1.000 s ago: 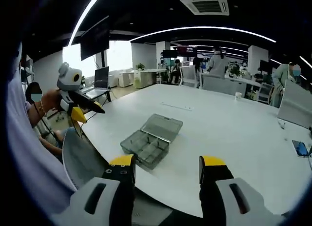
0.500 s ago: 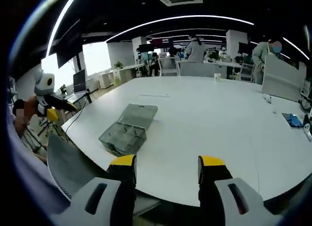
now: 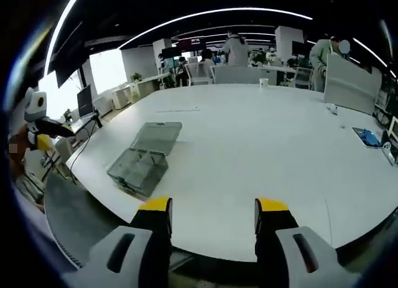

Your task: Insert the divider into the dual guide fixture by aligning both edges with the guide slots and pushing it downward to the bottom, including one-sided entry, uneven engagement, binding, and posture correction.

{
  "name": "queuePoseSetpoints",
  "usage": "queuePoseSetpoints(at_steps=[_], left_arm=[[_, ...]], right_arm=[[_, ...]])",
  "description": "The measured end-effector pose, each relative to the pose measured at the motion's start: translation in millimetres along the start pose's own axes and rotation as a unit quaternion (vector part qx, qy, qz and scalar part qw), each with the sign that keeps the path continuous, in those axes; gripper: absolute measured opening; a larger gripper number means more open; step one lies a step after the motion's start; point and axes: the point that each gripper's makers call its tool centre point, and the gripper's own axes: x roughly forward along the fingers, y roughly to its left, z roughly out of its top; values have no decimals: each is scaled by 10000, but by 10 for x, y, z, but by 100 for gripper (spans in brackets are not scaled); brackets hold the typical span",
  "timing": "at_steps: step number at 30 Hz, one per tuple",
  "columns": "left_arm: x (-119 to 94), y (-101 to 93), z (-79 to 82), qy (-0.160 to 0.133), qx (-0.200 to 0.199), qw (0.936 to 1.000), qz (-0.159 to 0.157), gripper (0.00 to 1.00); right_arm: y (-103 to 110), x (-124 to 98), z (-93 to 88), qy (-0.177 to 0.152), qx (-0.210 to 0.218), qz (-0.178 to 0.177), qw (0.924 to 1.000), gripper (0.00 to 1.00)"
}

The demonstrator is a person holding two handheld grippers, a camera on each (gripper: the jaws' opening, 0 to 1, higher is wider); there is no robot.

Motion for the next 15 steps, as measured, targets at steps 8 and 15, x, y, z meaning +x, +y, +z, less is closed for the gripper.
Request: queuePoseSetpoints(at_steps=[8,15], left_arm=[[-10,4,47,-63,15,10000,-56,57],[-31,43,52,-100,-3,9999,-78,57]], right_arm=[[-38,164,-7,193,109,-156,9996,49],[-139,253,38,406,273,-475,9977,48]])
